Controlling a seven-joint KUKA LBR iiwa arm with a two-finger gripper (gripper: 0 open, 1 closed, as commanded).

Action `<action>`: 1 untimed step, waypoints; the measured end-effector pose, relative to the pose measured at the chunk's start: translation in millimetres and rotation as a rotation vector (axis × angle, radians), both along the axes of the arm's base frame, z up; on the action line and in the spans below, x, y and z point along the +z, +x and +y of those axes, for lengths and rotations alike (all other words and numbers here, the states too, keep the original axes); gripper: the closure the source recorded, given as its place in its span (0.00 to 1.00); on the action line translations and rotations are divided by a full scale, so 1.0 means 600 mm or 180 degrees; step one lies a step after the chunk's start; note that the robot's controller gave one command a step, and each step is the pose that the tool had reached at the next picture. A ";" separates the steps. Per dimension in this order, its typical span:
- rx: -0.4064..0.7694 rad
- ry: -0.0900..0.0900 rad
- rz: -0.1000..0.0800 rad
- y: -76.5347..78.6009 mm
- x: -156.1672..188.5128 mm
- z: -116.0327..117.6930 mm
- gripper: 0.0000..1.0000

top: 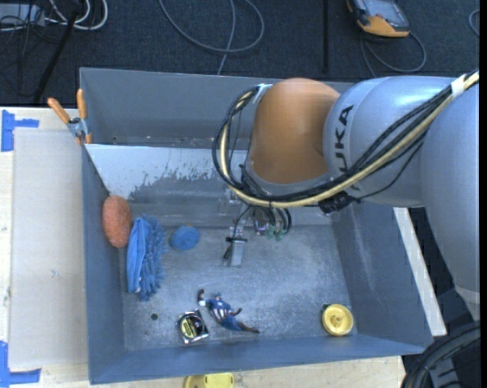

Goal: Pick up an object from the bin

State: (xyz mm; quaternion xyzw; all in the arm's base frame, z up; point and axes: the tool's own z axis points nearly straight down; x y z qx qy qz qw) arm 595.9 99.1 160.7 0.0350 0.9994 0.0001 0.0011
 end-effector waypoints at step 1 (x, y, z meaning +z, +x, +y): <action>0.0142 0.0000 0.0025 0.009 -0.030 0.038 0.00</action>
Offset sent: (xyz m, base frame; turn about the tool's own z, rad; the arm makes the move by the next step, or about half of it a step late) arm -0.0074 0.0617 -0.0274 -0.0550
